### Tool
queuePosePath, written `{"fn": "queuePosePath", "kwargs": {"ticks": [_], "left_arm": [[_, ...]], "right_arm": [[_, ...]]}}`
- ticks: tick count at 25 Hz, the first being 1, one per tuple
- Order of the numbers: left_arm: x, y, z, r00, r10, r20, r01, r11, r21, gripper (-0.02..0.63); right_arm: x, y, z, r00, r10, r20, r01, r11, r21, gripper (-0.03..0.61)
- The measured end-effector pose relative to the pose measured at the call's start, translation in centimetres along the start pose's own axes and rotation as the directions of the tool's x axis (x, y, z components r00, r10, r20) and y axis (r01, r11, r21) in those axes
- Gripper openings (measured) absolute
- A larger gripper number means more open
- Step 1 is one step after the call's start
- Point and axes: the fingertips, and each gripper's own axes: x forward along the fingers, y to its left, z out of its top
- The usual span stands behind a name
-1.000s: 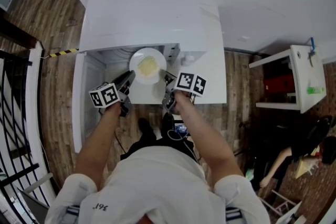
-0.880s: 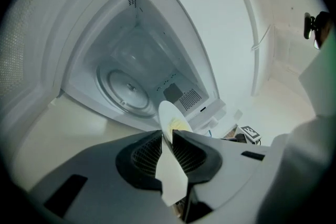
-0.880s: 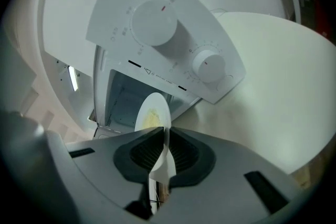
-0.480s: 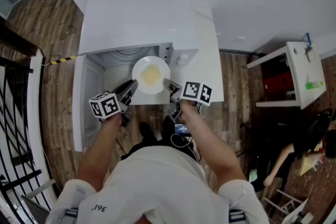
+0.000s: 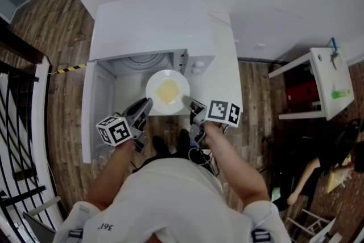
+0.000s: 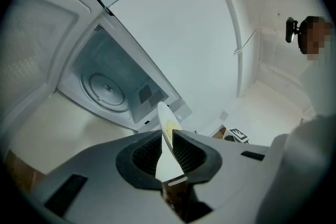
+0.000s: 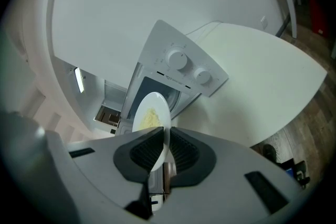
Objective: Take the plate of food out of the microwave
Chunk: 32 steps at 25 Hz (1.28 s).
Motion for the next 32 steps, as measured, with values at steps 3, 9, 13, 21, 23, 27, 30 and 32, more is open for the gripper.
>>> {"fn": "queuePosePath", "kwargs": {"ticks": [3, 9, 13, 21, 23, 27, 30, 32], "left_arm": [[-0.6, -1.0, 0.5, 1.0, -0.006, 0.019, 0.006, 1.0, -0.008, 0.067], [-1.7, -3.1, 1.6, 0.999, -0.02, 0.031, 0.02, 1.0, 0.0, 0.067], [-2.0, -4.3, 2.8, 0.998, -0.022, 0.054, 0.022, 1.0, 0.007, 0.067], [-1.6, -5.9, 5.6, 0.996, -0.041, 0.076, 0.038, 0.999, 0.038, 0.067], [-1.4, -6.1, 6.3, 0.995, -0.044, 0.085, 0.04, 0.998, 0.045, 0.067], [-0.7, -5.8, 7.6, 0.995, -0.039, 0.088, 0.034, 0.998, 0.055, 0.067], [0.2, -5.6, 9.3, 0.994, -0.033, 0.104, 0.026, 0.997, 0.068, 0.067], [1.0, -5.4, 10.4, 0.993, -0.026, 0.117, 0.018, 0.997, 0.071, 0.067]], "right_arm": [[-0.7, 1.2, -0.1, 1.0, 0.016, -0.001, -0.016, 1.0, -0.007, 0.035], [-2.4, 3.7, 0.2, 0.999, 0.046, -0.015, -0.046, 0.998, -0.038, 0.034], [-2.9, 5.1, 0.7, 0.998, 0.061, -0.017, -0.062, 0.996, -0.062, 0.035], [-3.2, 7.9, 3.3, 0.996, 0.09, -0.002, -0.09, 0.991, -0.096, 0.034], [-3.2, 8.5, 4.0, 0.995, 0.096, 0.003, -0.095, 0.989, -0.112, 0.034], [-2.7, 9.5, 5.5, 0.995, 0.096, 0.011, -0.093, 0.986, -0.137, 0.034], [-1.7, 10.2, 7.1, 0.995, 0.103, 0.017, -0.1, 0.985, -0.143, 0.034], [-1.1, 10.6, 8.3, 0.994, 0.102, 0.027, -0.097, 0.984, -0.147, 0.034]]}}
